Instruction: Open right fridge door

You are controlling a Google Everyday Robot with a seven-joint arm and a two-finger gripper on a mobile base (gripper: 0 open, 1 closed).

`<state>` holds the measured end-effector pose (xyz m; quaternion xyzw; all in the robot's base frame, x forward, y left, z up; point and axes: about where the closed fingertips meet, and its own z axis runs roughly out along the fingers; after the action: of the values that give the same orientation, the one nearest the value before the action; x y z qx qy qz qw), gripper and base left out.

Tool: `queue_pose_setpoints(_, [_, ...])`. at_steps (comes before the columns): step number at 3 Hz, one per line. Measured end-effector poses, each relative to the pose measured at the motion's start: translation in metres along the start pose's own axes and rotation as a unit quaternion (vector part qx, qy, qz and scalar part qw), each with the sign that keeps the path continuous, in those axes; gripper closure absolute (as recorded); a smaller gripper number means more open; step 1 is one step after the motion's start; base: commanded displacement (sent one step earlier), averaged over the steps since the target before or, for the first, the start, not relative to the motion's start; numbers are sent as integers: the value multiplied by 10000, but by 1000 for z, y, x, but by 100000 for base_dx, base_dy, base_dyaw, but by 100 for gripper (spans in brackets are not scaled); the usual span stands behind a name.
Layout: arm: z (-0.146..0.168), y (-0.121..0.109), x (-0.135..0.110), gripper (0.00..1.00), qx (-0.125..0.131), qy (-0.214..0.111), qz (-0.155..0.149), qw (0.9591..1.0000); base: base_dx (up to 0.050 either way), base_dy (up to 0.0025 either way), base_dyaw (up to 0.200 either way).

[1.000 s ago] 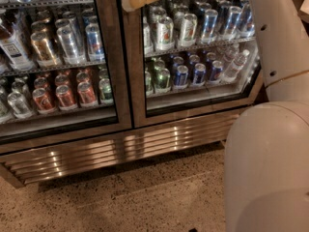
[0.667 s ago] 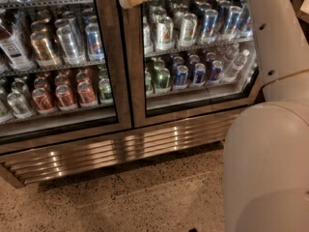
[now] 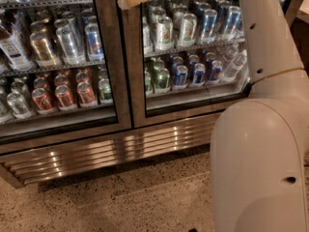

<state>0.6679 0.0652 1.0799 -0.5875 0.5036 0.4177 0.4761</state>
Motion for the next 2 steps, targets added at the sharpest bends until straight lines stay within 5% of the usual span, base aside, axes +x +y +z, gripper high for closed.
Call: queue_pose_setpoints(2, [1,-2,3,0,-25,-17,79,10000,0,0,0])
